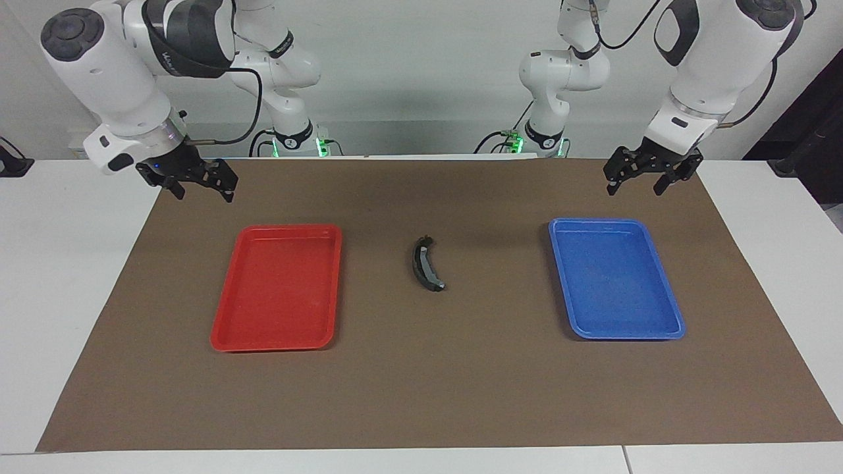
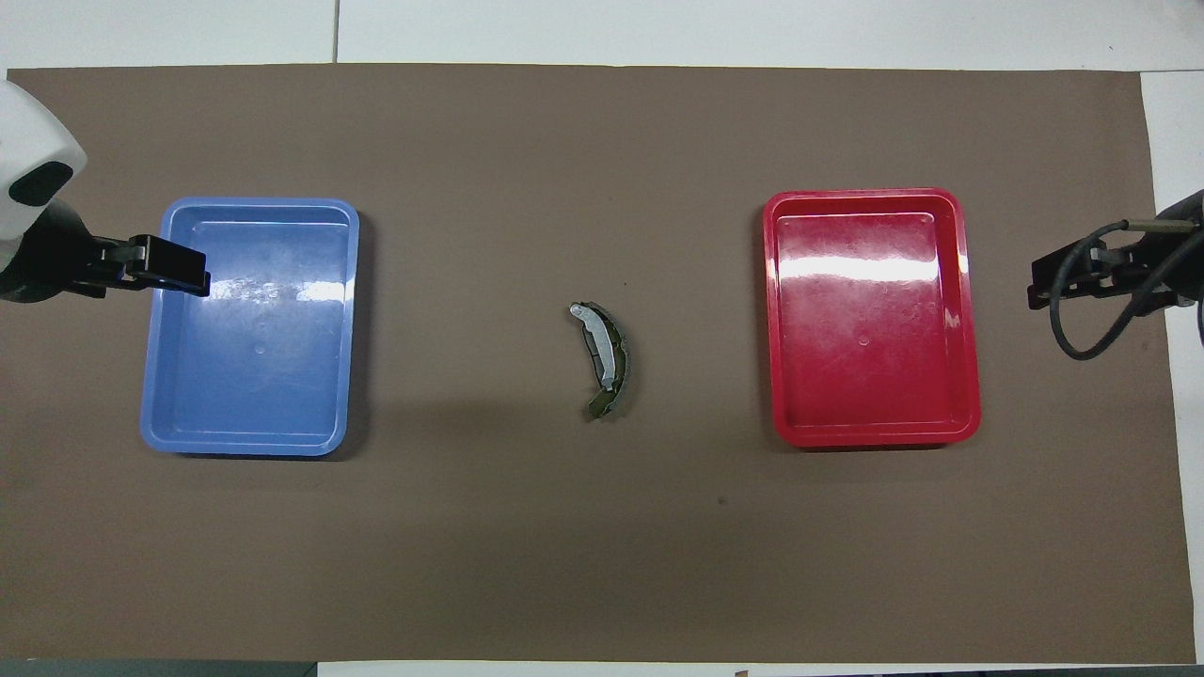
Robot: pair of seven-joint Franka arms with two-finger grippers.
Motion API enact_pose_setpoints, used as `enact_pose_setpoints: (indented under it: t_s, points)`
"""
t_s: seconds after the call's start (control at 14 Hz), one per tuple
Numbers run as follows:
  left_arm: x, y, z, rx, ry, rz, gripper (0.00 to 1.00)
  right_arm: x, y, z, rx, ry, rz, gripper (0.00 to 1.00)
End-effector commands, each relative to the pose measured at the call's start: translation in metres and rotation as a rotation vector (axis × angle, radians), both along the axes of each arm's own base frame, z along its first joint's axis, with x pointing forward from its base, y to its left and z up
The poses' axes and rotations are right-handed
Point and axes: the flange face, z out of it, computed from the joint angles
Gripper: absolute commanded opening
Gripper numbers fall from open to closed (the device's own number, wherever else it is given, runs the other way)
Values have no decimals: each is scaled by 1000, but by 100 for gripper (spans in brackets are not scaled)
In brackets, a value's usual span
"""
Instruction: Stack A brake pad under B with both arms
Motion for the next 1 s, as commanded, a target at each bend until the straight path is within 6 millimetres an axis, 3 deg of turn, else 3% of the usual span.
enact_pose_setpoints:
  t_s: [0.0, 0.93]
  points:
    - [-5, 5, 1, -12, -10, 12, 99, -12, -10, -5, -11, 7, 14, 100]
    - [-5, 3, 0, -12, -9, 9, 99, -25, -22, 0, -21, -25, 0, 100]
